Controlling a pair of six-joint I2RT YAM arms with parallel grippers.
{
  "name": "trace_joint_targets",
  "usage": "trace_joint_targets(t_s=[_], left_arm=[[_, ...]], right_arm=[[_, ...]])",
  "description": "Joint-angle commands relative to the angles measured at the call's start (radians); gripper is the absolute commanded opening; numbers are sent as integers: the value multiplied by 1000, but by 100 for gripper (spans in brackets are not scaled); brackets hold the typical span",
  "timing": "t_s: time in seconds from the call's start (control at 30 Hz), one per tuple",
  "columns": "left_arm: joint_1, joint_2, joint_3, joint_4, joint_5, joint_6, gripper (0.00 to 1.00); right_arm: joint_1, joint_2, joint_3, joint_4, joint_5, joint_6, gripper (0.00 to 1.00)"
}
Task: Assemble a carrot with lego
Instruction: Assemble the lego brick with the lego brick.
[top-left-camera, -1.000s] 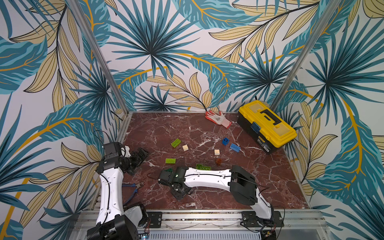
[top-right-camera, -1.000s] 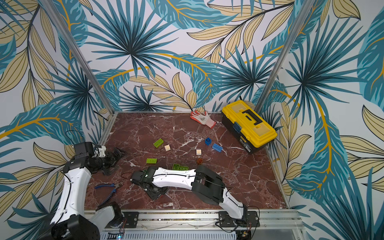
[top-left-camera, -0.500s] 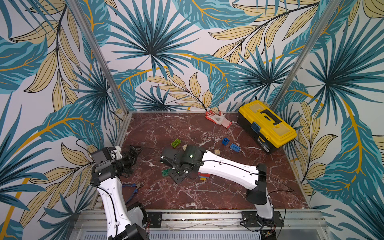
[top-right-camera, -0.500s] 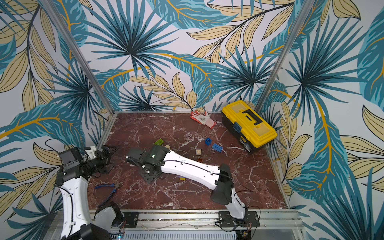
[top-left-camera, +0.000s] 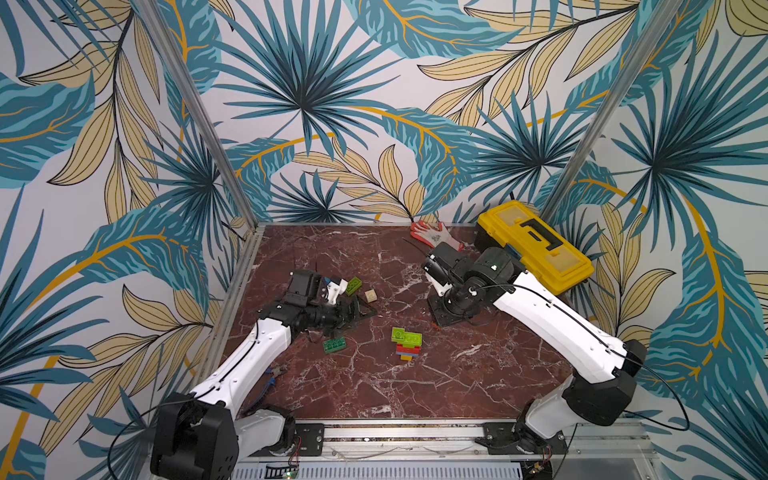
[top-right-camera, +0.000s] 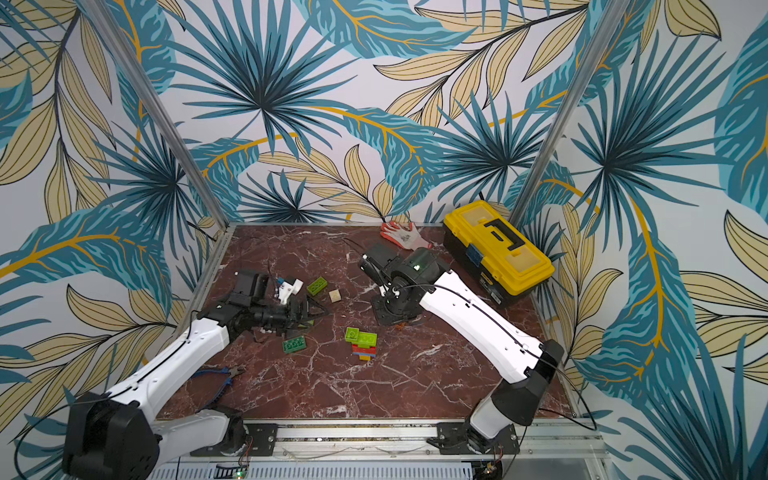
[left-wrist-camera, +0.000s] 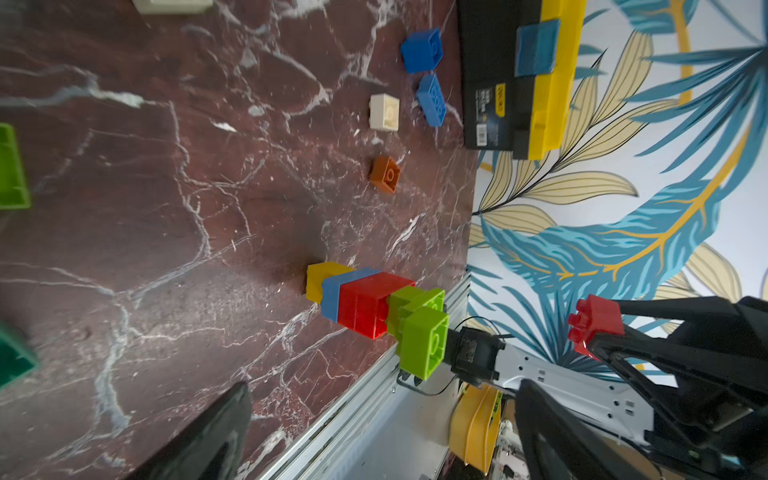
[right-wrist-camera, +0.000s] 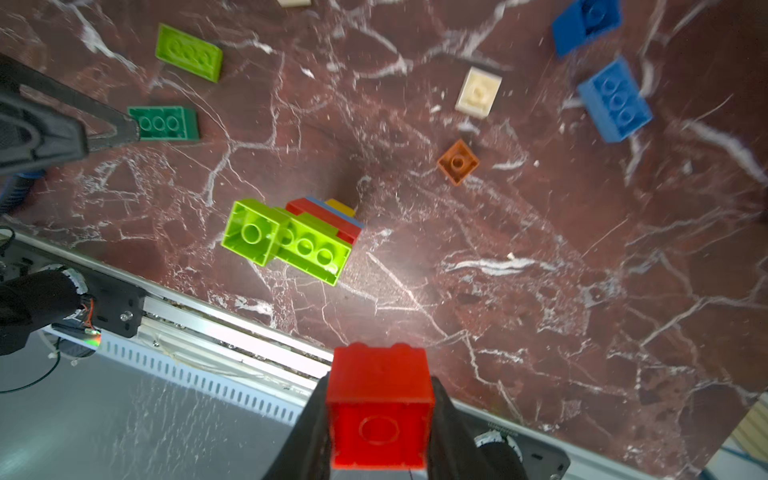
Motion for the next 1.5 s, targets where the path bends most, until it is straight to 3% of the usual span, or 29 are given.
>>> trace_joint_targets(t_s=[0.0, 0.4, 0.7, 1.47], left_arm=[[-47, 31, -34, 94, -4, 32, 100], [-109, 133, -93, 356, 95, 13, 92], [-116, 143, -89, 360, 152, 58, 89], [-172, 198, -100, 356, 134, 84, 86]], right_arm=[[-46, 26, -72, 50, -104, 52, 30], [-94, 90, -177, 228, -250, 139, 30], [-94, 104, -214, 261, -264, 178, 30], [-83, 101, -257, 258, -247, 229, 28]])
